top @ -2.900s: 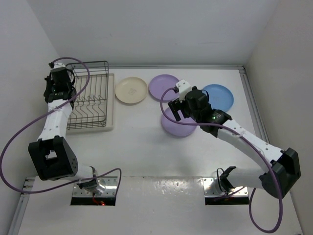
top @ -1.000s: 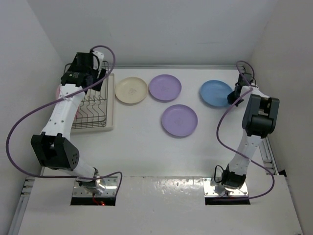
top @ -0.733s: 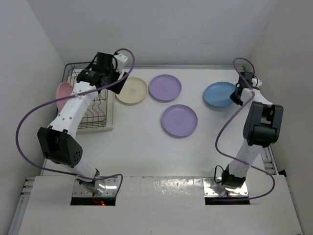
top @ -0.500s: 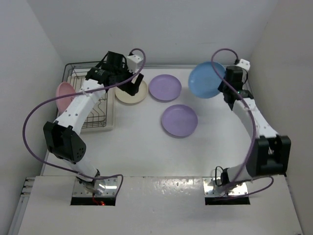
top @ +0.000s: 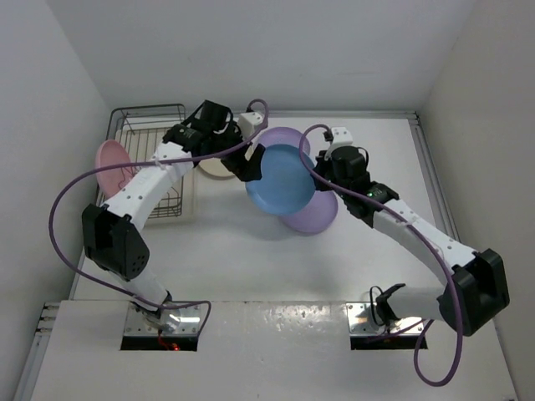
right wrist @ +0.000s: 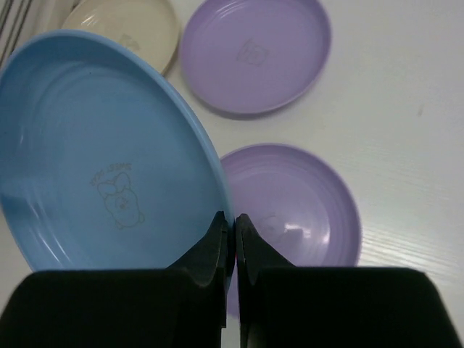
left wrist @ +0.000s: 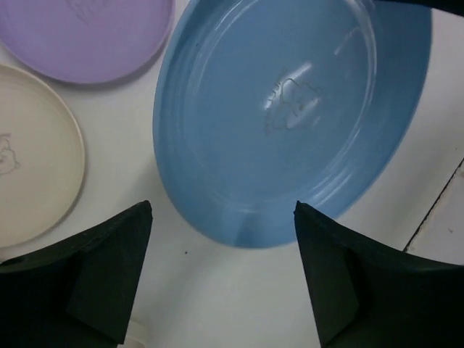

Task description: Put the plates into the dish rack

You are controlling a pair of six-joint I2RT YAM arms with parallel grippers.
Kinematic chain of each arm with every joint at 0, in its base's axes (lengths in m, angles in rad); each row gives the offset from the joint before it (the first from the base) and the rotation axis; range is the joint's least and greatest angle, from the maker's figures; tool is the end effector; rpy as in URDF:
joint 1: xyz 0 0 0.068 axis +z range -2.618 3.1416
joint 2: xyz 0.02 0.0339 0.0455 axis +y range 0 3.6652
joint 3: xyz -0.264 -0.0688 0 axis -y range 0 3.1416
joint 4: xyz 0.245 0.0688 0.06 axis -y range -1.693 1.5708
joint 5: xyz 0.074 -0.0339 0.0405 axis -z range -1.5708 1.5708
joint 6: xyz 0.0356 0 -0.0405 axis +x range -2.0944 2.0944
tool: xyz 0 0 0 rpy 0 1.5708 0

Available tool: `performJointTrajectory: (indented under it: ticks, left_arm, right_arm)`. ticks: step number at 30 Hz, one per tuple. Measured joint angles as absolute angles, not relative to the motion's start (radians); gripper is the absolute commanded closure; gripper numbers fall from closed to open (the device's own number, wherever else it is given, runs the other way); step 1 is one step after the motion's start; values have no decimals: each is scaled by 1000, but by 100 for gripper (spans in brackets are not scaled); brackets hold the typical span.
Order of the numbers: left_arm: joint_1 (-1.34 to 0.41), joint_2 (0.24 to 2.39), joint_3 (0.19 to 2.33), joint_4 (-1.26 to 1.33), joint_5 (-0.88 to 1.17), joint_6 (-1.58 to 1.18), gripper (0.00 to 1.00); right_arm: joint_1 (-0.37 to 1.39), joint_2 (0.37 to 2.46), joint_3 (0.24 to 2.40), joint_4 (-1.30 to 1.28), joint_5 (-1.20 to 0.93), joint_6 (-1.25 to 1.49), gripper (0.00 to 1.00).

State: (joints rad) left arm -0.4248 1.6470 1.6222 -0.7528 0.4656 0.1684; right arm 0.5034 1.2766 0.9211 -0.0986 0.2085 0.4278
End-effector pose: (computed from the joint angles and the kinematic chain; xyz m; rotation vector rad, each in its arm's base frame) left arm 0.3232 -0.1637 0.3564 0.9021 2.1604 -0.6726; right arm 0.2592 0.1343 0.2894 0.0559 2.0343 0.3796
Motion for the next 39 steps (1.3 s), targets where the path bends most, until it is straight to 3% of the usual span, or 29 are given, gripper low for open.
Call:
performJointTrajectory:
  ticks: [4, 5, 8, 9, 10, 14, 15, 16, 17, 18, 19, 20, 30, 35, 39]
  left_arm:
    - [-429, 1647, 1535, -752, 427, 180, 45]
    - [-429, 1650, 1515, -754, 410, 184, 59]
    - [-422, 1654, 1501, -759, 385, 178, 82]
    - [-417, 1654, 1501, -760, 383, 172, 94]
    - [-415, 1653, 1501, -757, 385, 165, 98]
    - [-411, 1645, 1501, -755, 366, 163, 100]
    - [-411, 1640, 1501, -755, 356, 160, 100]
    - [-412, 1633, 1501, -756, 343, 159, 100]
    - [-413, 1626, 1501, -756, 327, 159, 100]
    - [-413, 1615, 1502, -757, 286, 163, 100]
    - [-413, 1607, 1507, -759, 229, 163, 100]
    - [-406, 1601, 1520, -763, 167, 167, 100]
    - [-234, 1529, 1698, -695, -597, 188, 100]
    - [-149, 1384, 1524, -522, -888, 246, 100]
    - [-109, 1345, 1363, -441, -1005, 284, 100]
  right_arm:
    - [550, 1272, 895, -58, 146, 421, 100]
    - [556, 1267, 884, -46, 132, 421, 100]
    - [567, 1261, 855, -25, 105, 413, 100]
    - [567, 1261, 846, -21, 98, 410, 100]
    - [567, 1261, 839, -22, 94, 405, 100]
    - [567, 1261, 823, 1, 81, 398, 100]
    - [567, 1261, 820, 9, 77, 398, 95]
    - [567, 1262, 819, 18, 73, 399, 80]
    - [567, 1264, 819, 24, 68, 405, 55]
    - [567, 1266, 819, 29, 62, 417, 16]
    - [567, 1269, 822, 30, 54, 421, 5]
    - [567, 1275, 830, 26, 46, 416, 0]
    - [567, 1325, 884, 14, 25, 418, 0]
    - [571, 1354, 919, -22, 20, 410, 0]
    - [574, 1409, 1006, -70, 14, 394, 0]
